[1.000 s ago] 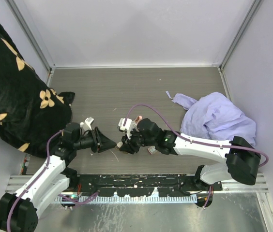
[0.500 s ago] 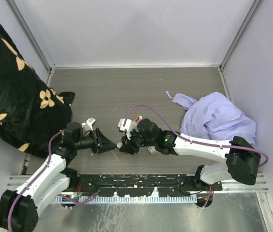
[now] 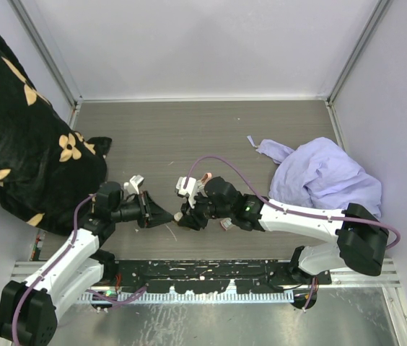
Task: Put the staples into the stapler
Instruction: Open the stapler at the center of the board.
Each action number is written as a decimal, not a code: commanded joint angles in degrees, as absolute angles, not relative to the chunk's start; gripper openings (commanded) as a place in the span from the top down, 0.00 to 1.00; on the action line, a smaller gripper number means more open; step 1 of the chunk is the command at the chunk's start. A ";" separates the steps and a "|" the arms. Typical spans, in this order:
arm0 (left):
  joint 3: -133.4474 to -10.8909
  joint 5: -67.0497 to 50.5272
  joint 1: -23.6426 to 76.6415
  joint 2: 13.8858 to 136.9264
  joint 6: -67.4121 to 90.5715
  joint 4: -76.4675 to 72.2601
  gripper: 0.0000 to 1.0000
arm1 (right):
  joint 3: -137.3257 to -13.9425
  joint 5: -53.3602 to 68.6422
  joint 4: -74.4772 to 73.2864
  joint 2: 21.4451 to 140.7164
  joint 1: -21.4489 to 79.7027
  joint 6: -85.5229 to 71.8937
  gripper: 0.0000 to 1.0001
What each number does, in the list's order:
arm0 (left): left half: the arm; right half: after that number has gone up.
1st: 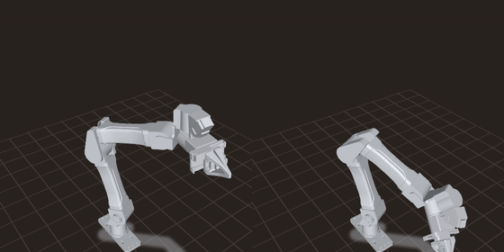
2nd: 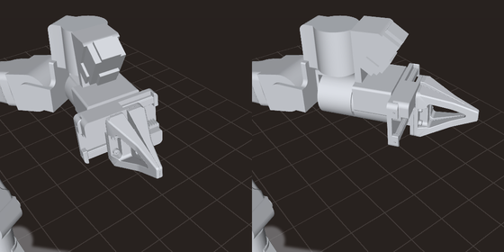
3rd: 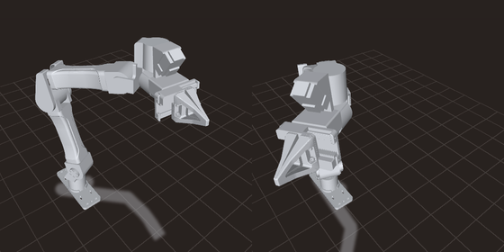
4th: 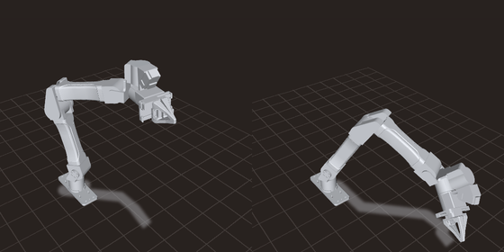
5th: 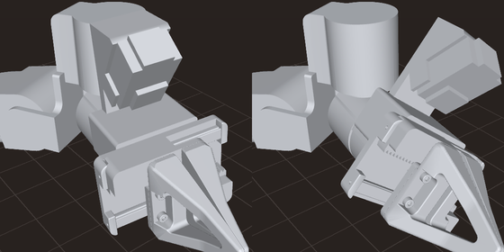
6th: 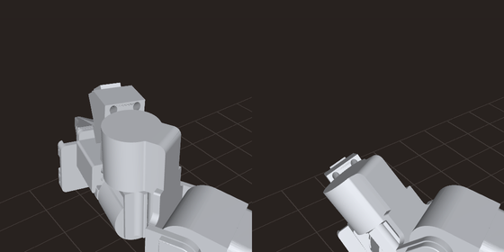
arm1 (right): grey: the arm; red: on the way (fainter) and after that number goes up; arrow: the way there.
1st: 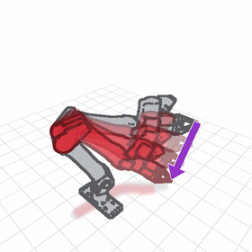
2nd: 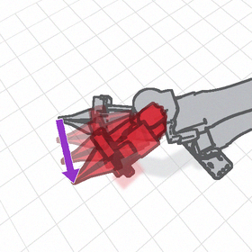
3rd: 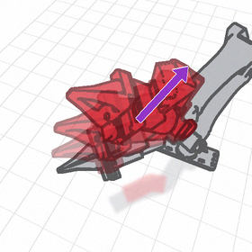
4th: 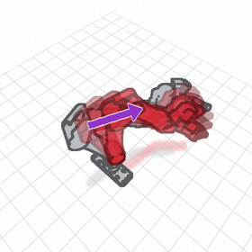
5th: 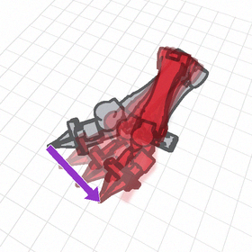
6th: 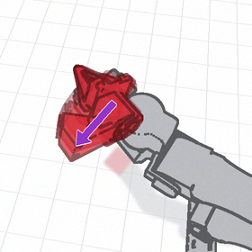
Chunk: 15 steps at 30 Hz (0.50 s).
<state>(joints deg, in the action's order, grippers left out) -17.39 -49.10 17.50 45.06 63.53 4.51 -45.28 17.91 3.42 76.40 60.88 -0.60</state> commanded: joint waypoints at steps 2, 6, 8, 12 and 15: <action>-16.78 -51.60 17.37 44.98 65.97 -1.16 0.94 | -46.46 18.29 7.88 75.71 60.60 -1.05 0.99; -15.82 -50.82 17.32 44.96 67.67 -1.89 1.00 | -45.87 17.90 8.28 74.84 60.51 -1.06 0.99; -15.17 -49.91 17.28 45.00 67.93 -1.76 1.00 | -45.03 17.68 9.02 73.69 60.50 -1.43 0.99; -13.90 -49.06 17.20 46.05 68.58 -3.11 1.00 | -43.87 17.64 9.68 71.53 60.15 -2.12 0.99; -13.84 -48.99 17.08 46.85 69.08 -4.34 1.00 | -42.87 17.90 10.14 70.30 59.75 -2.74 0.99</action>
<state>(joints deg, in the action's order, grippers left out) -13.98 -49.32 17.56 46.11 68.12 -0.21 -43.09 17.67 5.39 74.56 60.47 -1.43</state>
